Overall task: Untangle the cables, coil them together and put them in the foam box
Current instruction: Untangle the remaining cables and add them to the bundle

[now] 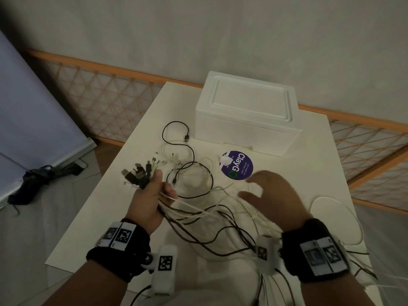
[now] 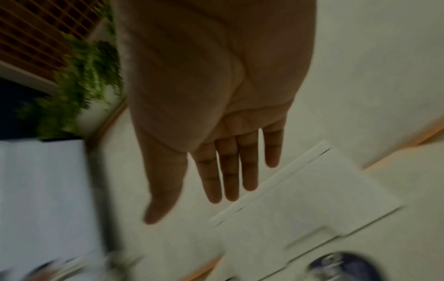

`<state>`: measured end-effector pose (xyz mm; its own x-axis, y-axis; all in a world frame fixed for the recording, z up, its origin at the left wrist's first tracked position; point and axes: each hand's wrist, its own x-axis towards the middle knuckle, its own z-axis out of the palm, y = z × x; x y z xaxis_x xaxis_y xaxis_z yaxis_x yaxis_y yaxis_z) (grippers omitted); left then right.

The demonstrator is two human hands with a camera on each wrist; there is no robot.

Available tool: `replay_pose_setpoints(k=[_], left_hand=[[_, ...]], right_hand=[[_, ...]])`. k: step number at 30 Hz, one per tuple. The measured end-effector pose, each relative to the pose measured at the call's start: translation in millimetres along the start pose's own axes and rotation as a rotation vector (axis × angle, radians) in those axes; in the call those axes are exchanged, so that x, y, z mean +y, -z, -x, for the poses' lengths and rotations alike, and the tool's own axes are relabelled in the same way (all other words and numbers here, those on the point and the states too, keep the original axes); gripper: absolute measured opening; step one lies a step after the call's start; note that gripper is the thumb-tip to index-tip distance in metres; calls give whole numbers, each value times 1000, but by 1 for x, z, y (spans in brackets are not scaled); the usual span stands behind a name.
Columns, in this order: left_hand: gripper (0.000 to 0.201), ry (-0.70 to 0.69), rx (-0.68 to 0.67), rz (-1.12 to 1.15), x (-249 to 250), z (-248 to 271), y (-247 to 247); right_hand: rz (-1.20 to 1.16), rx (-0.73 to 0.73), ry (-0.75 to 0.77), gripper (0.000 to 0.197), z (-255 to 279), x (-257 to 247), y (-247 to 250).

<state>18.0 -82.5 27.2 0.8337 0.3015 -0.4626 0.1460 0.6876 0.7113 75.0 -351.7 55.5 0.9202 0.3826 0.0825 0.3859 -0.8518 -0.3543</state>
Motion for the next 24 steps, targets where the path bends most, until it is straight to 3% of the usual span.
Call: replay_pose_setpoints(k=[3,4,6,8,12,17,20,24], left_hand=[[37,3,-115,-21,-6,12,-26],[40,8,-147,-14,-8,15,-33],[42,5,-170,-15,-8,19,-42],[38,-25,-136,-15,-5,18,-39],[25,-17,66,153,10,5,-10],[19,-63,321,269,24,-16,33],[33,-17,368,267,14,-22,45],[35,25,394,252,1,-29,63]], right_hand=[[-253,-354,136,80,-7,-68,-14],[-253,-483,167,78,-8,-86,-24],[-155,-643,196,48,-6,-100,-46],[-47,-669,192,28,-2,-96,-57],[27,-608,173,14,6,-64,-63],[69,-675,-26,24,28,-7,-82],[55,-685,-58,30,37,5,-87],[-7,-745,-91,37,36,4,-80]])
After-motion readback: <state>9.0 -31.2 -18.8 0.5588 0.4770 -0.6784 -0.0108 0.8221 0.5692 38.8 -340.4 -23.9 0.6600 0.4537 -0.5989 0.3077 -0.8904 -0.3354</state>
